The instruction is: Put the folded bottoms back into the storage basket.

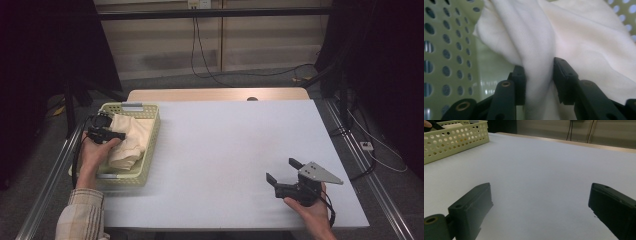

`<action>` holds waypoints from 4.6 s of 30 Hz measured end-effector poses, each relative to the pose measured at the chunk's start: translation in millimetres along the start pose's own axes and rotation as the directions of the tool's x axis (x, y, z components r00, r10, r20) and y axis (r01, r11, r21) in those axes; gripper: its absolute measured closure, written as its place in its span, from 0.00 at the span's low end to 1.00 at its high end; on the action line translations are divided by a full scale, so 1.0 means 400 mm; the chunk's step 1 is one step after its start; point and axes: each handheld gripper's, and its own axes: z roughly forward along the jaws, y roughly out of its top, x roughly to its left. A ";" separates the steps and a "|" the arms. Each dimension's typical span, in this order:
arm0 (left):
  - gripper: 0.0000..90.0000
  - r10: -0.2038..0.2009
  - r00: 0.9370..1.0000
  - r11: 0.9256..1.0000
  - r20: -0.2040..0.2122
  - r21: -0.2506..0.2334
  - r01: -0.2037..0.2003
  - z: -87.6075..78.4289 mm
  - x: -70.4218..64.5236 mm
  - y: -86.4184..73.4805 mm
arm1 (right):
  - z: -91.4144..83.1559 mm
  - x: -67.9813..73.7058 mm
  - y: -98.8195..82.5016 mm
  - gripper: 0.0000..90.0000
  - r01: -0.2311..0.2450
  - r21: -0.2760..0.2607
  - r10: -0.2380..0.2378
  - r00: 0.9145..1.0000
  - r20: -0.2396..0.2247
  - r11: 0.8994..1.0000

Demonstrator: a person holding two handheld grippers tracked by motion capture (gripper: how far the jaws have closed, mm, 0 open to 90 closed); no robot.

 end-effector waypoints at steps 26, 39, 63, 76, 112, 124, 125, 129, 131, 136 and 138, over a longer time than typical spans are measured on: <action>0.52 -0.105 0.994 0.994 0.004 0.005 0.105 0.014 0.038 -0.010 | 0.001 0.001 0.000 0.06 -0.008 0.001 0.008 1.000 0.001 1.000; 0.38 -0.092 0.993 0.996 0.070 0.010 0.092 0.010 0.036 -0.009 | 0.002 0.001 0.000 0.06 -0.001 0.004 0.001 1.000 0.001 1.000; 0.07 -0.001 0.994 0.990 0.111 -0.141 0.017 -0.044 0.013 0.000 | -0.001 -0.003 -0.002 0.06 -0.013 0.001 0.013 1.000 0.002 1.000; 0.07 0.005 0.997 0.975 0.080 -0.221 0.013 -0.064 -0.006 0.005 | -0.006 -0.008 -0.002 0.06 -0.021 -0.008 0.021 1.000 0.004 1.000; 0.06 0.038 0.999 0.900 0.038 -0.435 -0.018 -0.172 -0.007 -0.066 | 0.006 -0.005 0.000 0.05 -0.024 0.001 0.024 1.000 0.007 1.000; 0.06 0.028 0.999 0.903 0.024 -0.428 -0.015 -0.208 0.001 -0.107 | 0.004 -0.002 0.001 0.06 -0.018 -0.003 0.018 1.000 0.008 1.000; 0.06 0.029 0.999 0.904 0.026 -0.427 -0.015 -0.212 0.000 -0.112 | 0.003 -0.002 0.001 0.06 -0.017 -0.003 0.017 1.000 0.008 1.000; 0.06 0.027 0.999 0.900 0.031 -0.436 -0.011 -0.226 -0.005 -0.127 | 0.004 -0.001 0.001 0.06 -0.014 0.000 0.014 1.000 0.007 1.000; 0.06 0.025 0.999 0.900 0.036 -0.436 -0.007 -0.233 -0.006 -0.134 | 0.004 0.000 0.001 0.06 -0.013 0.000 0.013 1.000 0.007 1.000; 0.06 0.028 0.999 0.893 0.036 -0.450 -0.009 -0.247 -0.009 -0.150 | 0.004 -0.001 0.001 0.06 -0.014 0.001 0.014 1.000 0.009 1.000; 0.07 0.027 1.000 0.874 0.013 -0.485 -0.017 -0.251 -0.007 -0.165 | 0.003 -0.001 0.001 0.06 -0.013 0.001 0.013 1.000 0.009 1.000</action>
